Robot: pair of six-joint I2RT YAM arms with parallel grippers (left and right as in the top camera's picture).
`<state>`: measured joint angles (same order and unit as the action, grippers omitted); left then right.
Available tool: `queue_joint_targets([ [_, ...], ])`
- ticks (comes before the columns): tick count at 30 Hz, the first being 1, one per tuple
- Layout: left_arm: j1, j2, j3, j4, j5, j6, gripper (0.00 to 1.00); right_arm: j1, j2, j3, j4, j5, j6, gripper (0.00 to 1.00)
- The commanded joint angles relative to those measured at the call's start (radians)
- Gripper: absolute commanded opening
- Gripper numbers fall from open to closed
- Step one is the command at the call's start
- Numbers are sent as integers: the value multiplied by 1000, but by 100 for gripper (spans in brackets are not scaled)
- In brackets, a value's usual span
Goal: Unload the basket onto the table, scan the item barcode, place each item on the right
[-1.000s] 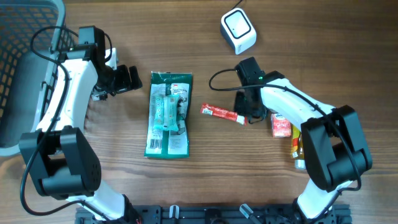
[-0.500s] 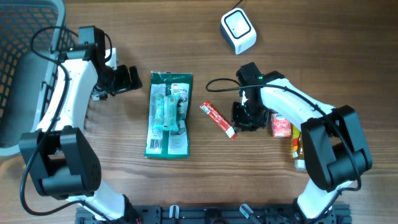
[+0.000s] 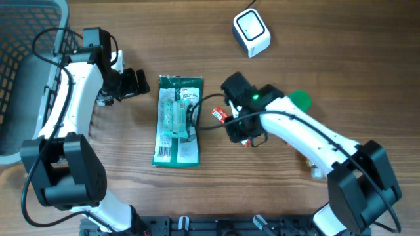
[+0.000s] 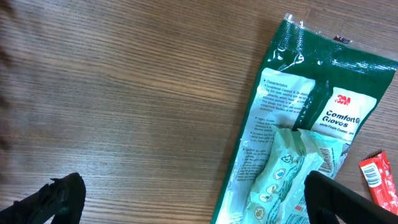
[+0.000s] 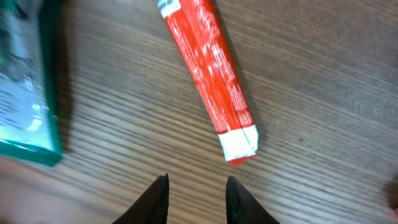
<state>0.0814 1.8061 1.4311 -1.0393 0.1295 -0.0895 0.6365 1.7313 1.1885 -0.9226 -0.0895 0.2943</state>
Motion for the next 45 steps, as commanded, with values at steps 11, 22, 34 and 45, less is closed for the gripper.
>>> queue_joint_targets([
  [11, 2, -11, -3, 3, 8, 3, 100, 27, 6, -48, 95, 153, -109, 39],
  [22, 2, -11, -3, 3, 8, 3, 100, 27, 6, -52, 69, 149, -116, 50],
  [34, 2, -11, -3, 3, 8, 3, 100, 27, 6, -52, 61, 154, -165, 52],
  [45, 2, -11, -3, 3, 8, 3, 100, 25, 6, -124, 124, 156, -190, 56],
])
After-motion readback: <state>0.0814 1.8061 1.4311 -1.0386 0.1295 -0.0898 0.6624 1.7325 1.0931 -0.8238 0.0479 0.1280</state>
